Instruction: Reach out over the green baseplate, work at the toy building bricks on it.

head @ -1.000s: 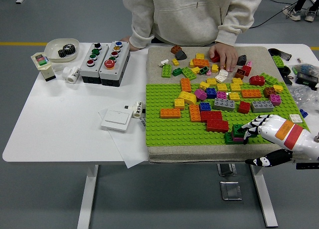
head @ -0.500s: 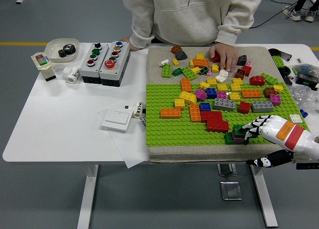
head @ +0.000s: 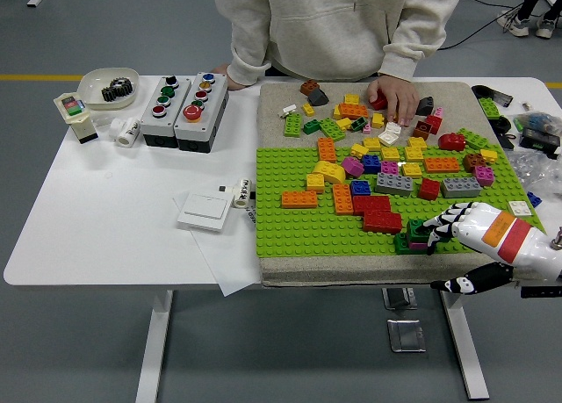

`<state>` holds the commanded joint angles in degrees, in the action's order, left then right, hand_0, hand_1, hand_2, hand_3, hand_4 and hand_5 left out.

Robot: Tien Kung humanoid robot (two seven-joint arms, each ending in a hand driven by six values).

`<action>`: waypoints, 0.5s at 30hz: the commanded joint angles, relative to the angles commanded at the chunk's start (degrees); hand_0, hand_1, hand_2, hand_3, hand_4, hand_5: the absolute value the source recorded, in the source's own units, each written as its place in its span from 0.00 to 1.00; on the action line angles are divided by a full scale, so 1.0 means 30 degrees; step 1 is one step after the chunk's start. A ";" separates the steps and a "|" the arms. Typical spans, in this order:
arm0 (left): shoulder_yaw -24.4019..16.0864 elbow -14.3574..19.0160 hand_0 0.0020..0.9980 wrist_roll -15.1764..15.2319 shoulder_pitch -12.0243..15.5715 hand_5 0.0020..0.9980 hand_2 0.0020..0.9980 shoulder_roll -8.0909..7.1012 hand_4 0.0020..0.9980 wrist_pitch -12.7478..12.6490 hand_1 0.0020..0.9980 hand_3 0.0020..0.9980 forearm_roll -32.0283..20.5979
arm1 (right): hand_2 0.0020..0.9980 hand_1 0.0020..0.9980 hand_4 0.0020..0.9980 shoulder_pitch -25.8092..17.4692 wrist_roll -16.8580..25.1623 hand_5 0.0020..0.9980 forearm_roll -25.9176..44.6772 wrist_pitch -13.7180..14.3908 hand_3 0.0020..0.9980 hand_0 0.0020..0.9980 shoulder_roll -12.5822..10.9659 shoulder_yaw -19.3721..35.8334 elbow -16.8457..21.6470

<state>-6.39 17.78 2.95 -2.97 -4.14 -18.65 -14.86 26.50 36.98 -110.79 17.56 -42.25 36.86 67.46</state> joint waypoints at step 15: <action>0.0023 0.0002 0.63 0.0009 -0.0014 0.61 0.72 -0.0005 0.60 0.0003 0.73 0.56 -0.0022 | 0.66 0.64 0.90 0.0021 0.0000 0.64 -0.0035 0.0030 0.53 0.66 -0.0260 0.0057 -0.0126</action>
<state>-6.32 17.79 2.98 -3.01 -4.16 -18.64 -14.92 26.57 36.98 -110.90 17.65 -43.03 37.03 67.09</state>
